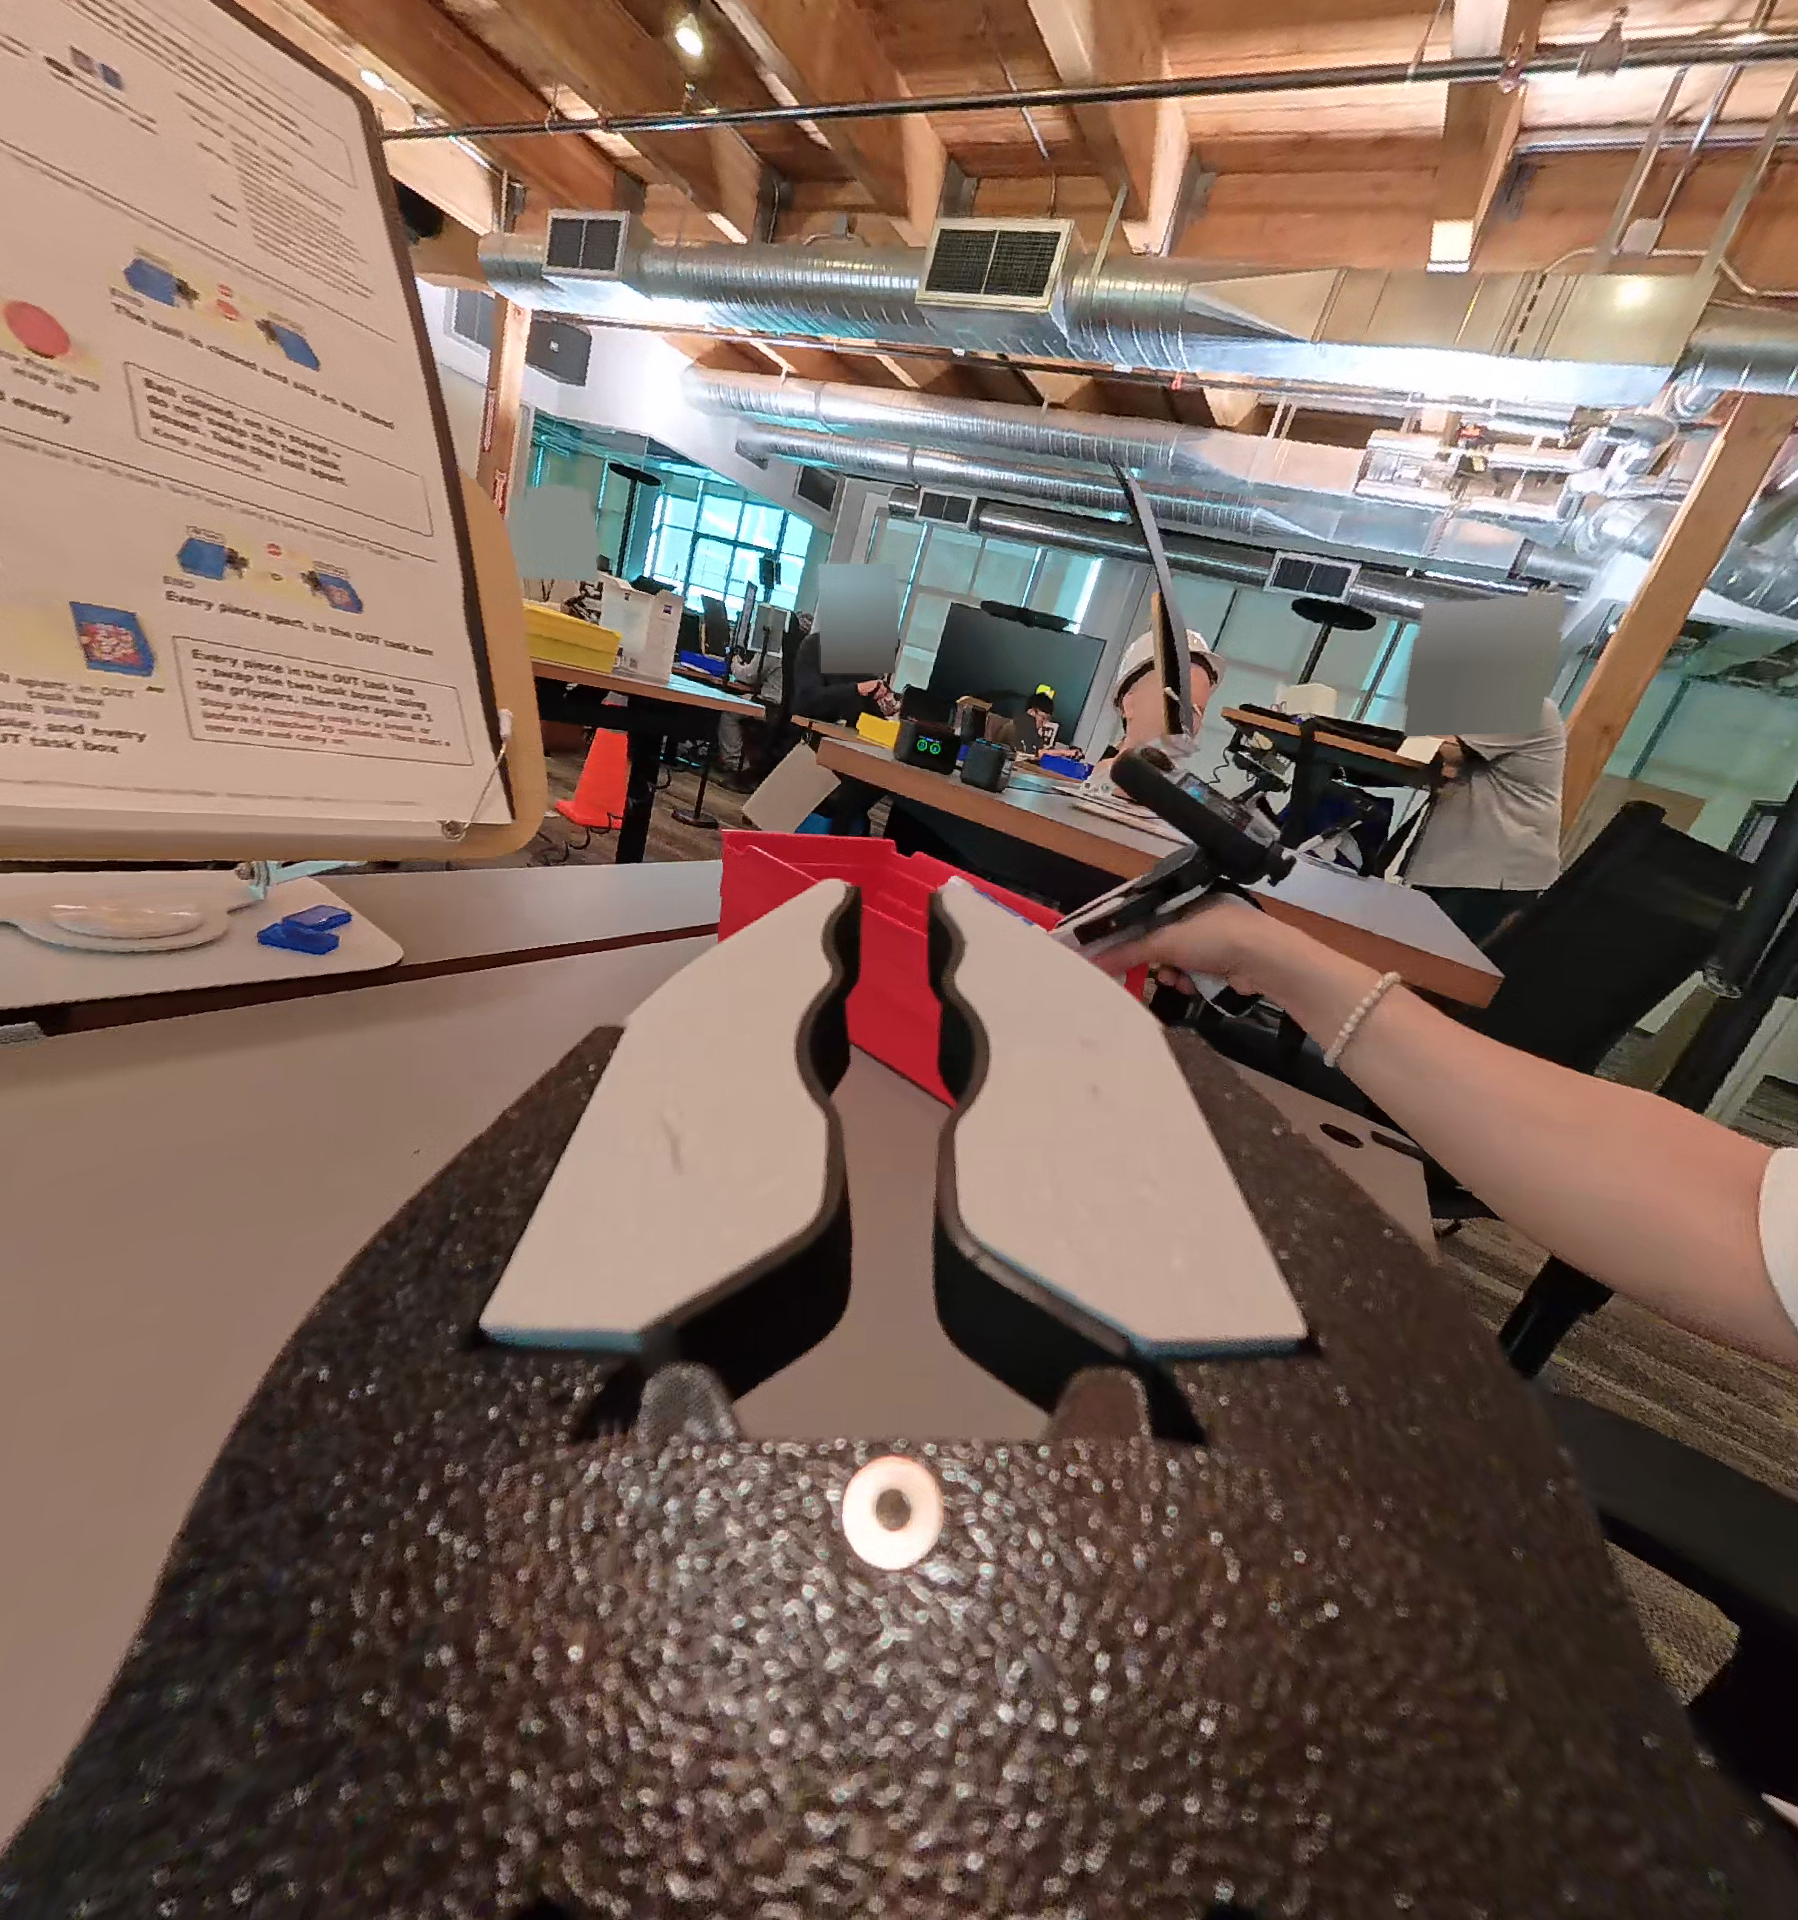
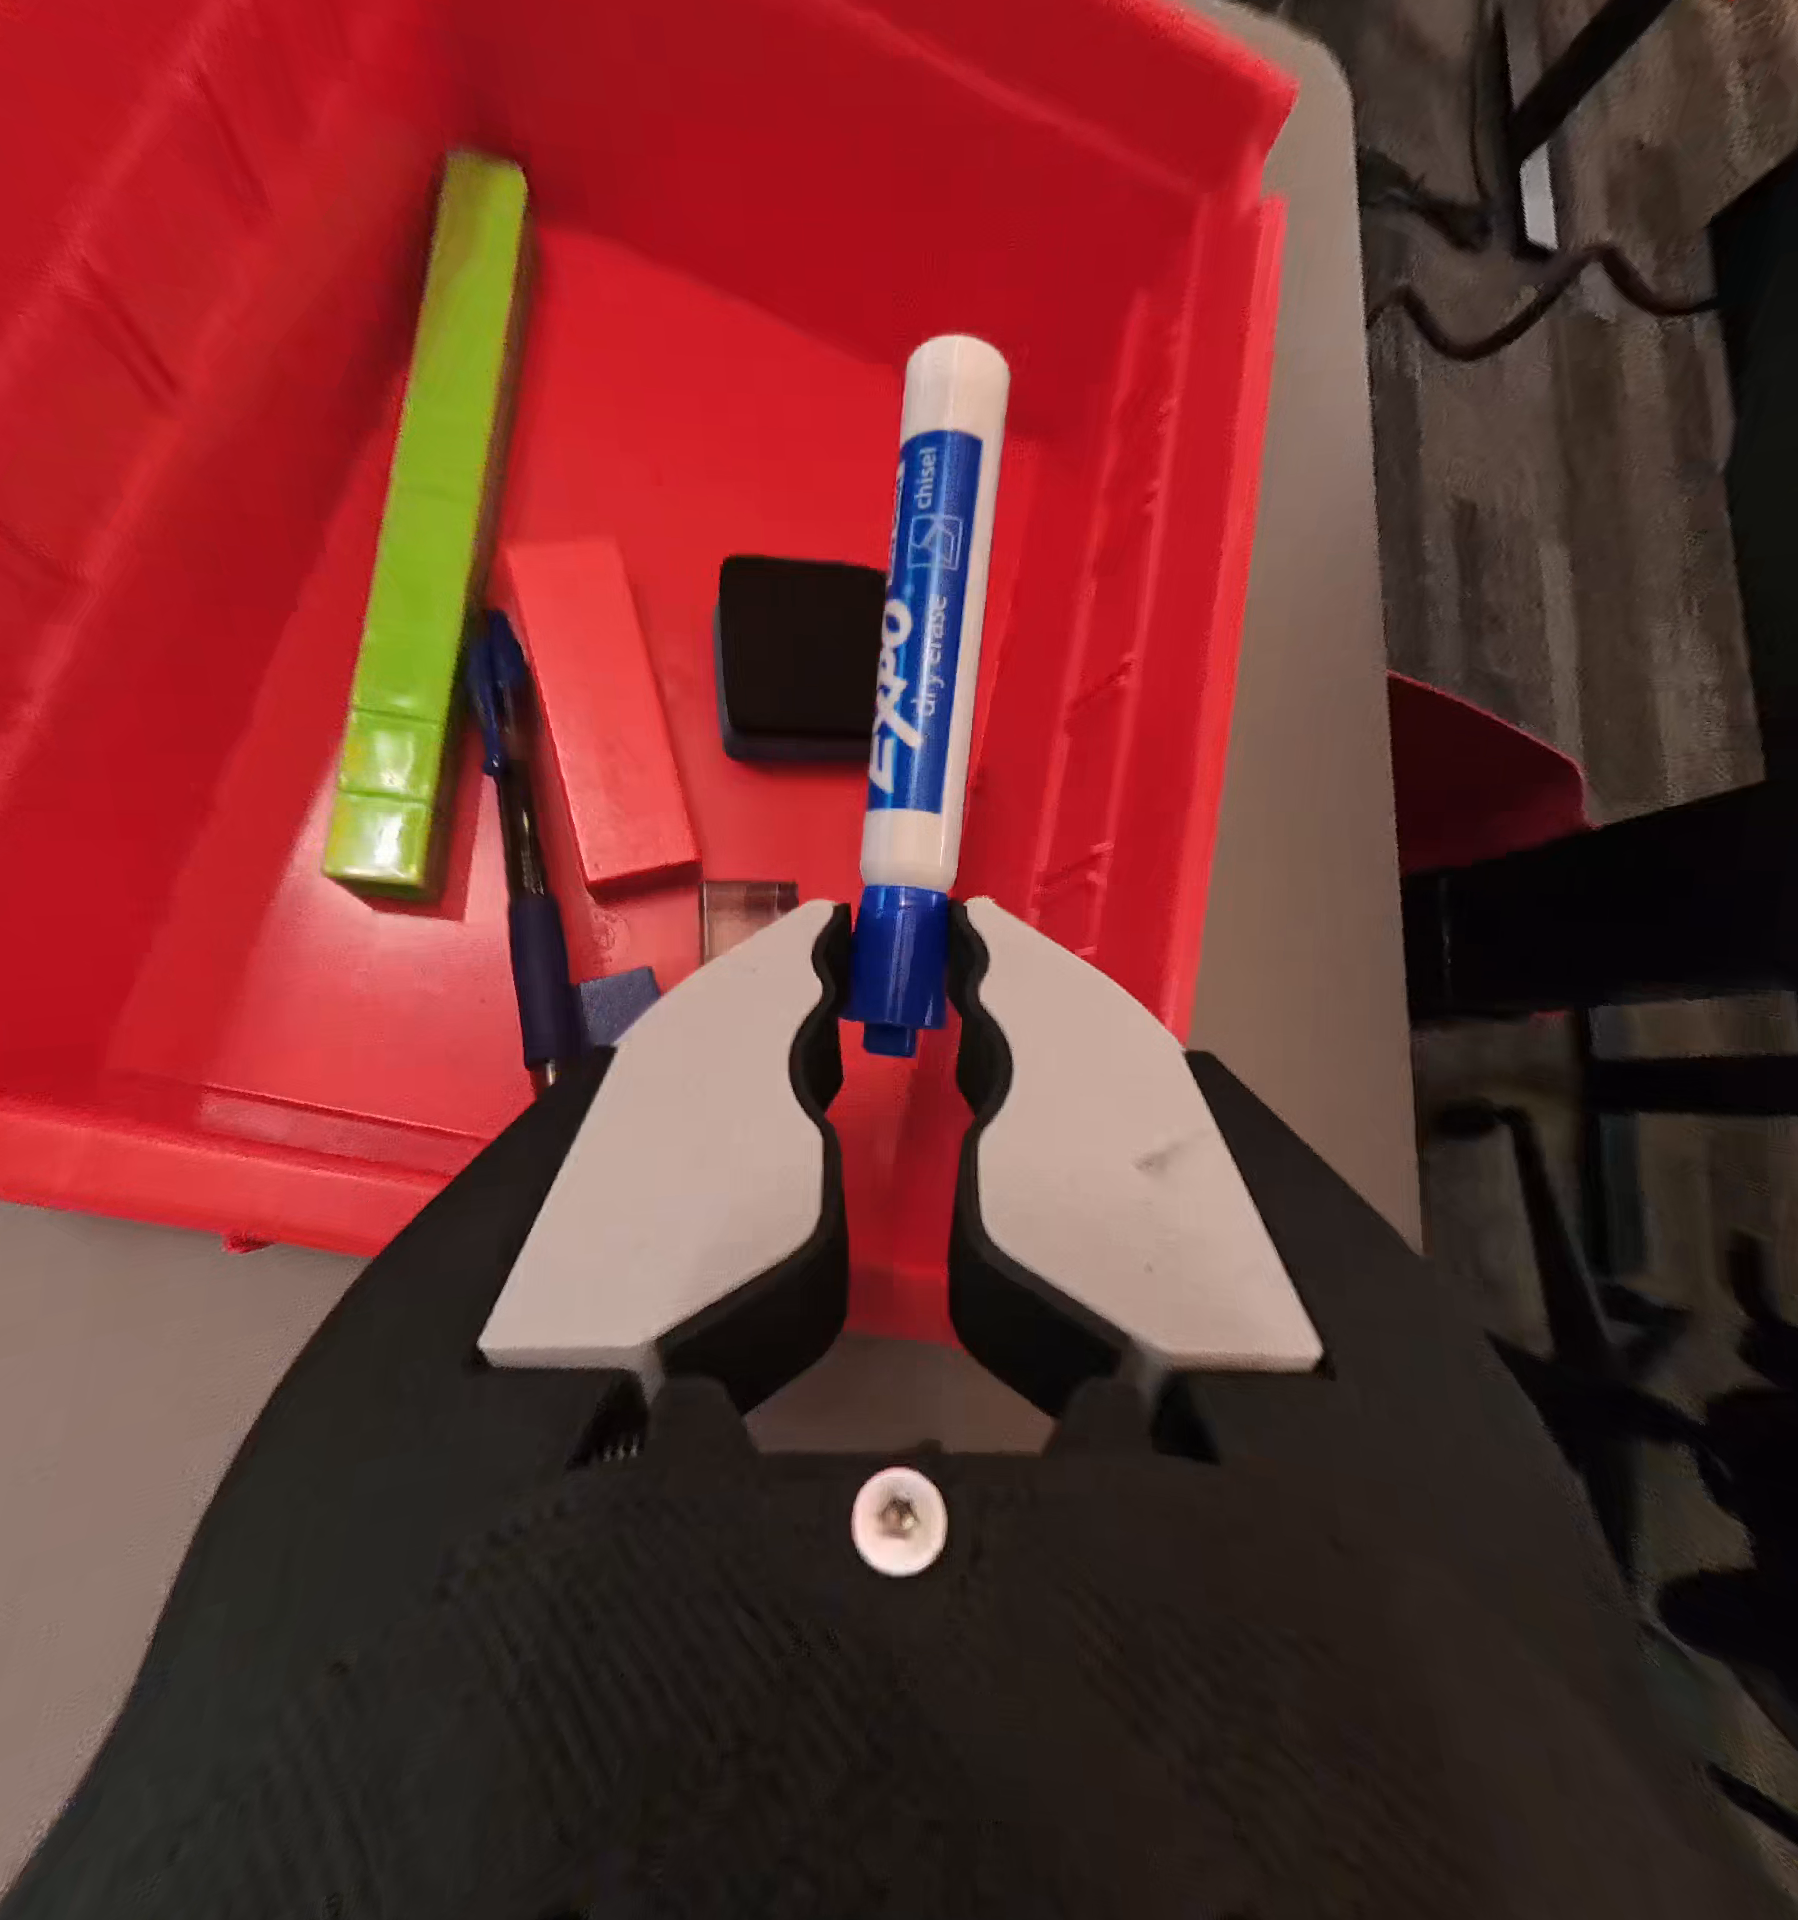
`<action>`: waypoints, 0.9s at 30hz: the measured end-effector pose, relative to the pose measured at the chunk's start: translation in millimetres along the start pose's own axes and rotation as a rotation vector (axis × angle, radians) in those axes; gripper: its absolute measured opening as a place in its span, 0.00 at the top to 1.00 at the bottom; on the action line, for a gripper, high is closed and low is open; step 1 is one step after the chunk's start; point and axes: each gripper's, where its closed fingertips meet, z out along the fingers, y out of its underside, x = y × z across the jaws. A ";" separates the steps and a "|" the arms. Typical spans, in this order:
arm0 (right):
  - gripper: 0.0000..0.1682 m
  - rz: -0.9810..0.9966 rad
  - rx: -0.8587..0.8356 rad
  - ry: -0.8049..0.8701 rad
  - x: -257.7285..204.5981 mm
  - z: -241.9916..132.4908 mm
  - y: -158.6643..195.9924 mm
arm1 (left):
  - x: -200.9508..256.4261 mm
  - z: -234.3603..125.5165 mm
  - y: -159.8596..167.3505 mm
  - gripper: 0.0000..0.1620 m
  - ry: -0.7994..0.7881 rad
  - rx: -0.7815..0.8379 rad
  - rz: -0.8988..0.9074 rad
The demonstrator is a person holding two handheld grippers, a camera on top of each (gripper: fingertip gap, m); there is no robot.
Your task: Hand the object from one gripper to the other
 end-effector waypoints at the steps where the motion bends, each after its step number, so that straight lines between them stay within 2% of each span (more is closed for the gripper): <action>1: 0.90 -0.028 -0.032 0.021 -1.9 4.5 4.7 | -2.3 -1.4 0.4 0.93 -0.002 -0.004 0.000; 7: 0.89 -0.192 -0.229 0.227 6.7 24.1 26.7 | -9.3 -5.4 4.9 0.95 -0.003 -0.024 0.000; 9: 0.89 -0.255 -0.244 0.300 11.1 30.0 26.9 | -12.4 -6.8 5.2 0.96 -0.010 -0.025 0.000; 13: 0.89 -0.288 -0.255 0.300 7.3 36.2 25.9 | -22.7 -12.1 5.4 0.96 -0.046 -0.035 0.012; 16: 0.77 -0.325 -0.221 0.326 7.0 33.8 19.0 | -33.8 -19.0 2.8 0.95 -0.085 -0.039 0.026; 19: 0.65 -0.324 -0.135 0.360 5.5 21.3 7.9 | -56.0 -32.6 -0.4 0.95 -0.179 -0.061 0.049; 23: 0.57 -0.257 0.107 0.358 -7.4 -19.9 -20.7 | -104.5 -68.9 -7.0 0.95 -0.411 -0.145 0.114; 25: 0.55 -0.233 0.265 0.294 -27.1 -41.5 -39.9 | -133.0 -91.4 -8.3 0.91 -0.551 -0.218 0.141; 27: 0.55 -0.214 0.371 0.153 -58.3 -55.4 -53.9 | -159.9 -110.3 -5.7 0.88 -0.650 -0.351 0.175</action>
